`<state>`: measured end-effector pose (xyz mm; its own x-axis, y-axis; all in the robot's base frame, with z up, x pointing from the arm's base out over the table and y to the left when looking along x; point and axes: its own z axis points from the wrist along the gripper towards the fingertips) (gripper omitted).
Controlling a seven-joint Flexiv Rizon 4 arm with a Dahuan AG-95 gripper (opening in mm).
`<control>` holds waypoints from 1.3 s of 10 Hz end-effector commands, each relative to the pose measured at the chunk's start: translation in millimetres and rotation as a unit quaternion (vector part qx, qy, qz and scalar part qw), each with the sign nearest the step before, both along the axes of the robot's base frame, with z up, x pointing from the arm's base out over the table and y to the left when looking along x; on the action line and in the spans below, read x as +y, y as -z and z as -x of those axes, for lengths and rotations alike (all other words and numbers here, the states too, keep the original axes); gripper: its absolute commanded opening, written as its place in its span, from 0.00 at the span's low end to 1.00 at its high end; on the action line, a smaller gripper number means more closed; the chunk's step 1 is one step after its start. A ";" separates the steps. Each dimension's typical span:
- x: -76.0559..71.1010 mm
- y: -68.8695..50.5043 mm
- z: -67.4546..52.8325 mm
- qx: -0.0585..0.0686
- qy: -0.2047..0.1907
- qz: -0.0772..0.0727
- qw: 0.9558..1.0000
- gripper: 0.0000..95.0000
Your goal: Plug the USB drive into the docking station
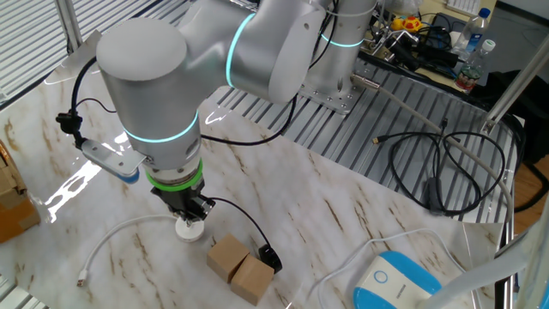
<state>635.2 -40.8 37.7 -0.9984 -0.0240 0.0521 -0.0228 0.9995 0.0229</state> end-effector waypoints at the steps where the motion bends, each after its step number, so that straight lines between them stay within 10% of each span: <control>1: -0.6 8.3 0.4 -0.001 0.001 0.000 1.000 0.00; 8: 0.0 9.3 0.3 -0.004 0.026 -0.003 1.000 0.00; 10: 0.2 9.2 0.4 -0.003 0.035 -0.001 0.999 0.20; 12: 0.5 9.7 1.1 -0.003 0.038 0.000 0.999 0.60; 13: 0.5 9.7 1.1 -0.002 0.038 0.000 0.999 0.60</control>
